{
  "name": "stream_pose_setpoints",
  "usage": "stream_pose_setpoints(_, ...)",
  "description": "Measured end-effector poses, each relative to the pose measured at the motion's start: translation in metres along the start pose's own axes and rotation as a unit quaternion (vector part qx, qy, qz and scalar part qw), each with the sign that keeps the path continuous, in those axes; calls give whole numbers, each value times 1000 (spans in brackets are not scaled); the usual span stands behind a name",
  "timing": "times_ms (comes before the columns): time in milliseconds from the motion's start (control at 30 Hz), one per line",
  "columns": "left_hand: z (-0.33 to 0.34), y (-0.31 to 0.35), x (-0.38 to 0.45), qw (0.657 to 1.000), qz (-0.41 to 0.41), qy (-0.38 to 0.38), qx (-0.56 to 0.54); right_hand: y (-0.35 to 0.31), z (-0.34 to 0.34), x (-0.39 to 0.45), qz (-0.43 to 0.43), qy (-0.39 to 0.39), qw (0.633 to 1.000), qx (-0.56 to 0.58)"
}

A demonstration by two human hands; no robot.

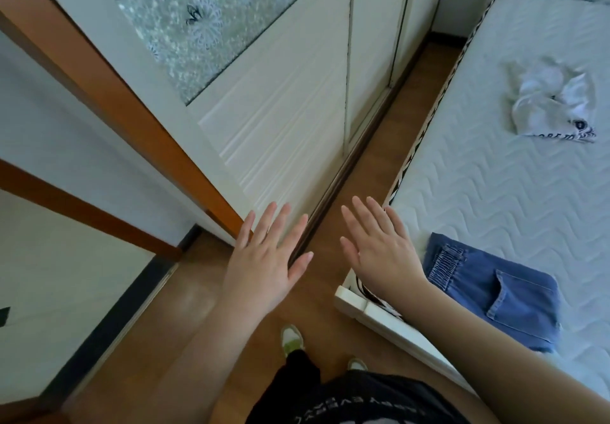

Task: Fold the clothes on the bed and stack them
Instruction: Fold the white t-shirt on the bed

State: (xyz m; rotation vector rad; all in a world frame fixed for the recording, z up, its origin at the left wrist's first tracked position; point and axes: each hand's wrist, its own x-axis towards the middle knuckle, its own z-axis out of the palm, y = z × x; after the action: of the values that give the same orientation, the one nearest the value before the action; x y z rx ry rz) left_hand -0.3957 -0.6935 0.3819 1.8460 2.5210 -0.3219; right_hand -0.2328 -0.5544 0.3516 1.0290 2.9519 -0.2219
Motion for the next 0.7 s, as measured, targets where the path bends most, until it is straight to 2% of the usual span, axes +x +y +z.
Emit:
stream_pose_setpoints(267,6,-63,107,996,89,1,-11,-13,7,79,104,28,994,-15)
stream_pose_setpoints(400,-9,-75,163,991,122,38,-26,-14,1,109,175,58,983,8)
stream_pose_setpoints(500,-16,-69,195,986,144,74,-25,-7,-5,118,219,81,972,13)
stream_pose_setpoints(700,-18,-25,259,975,142,156,-71,39,-8,127,324,71,943,-11)
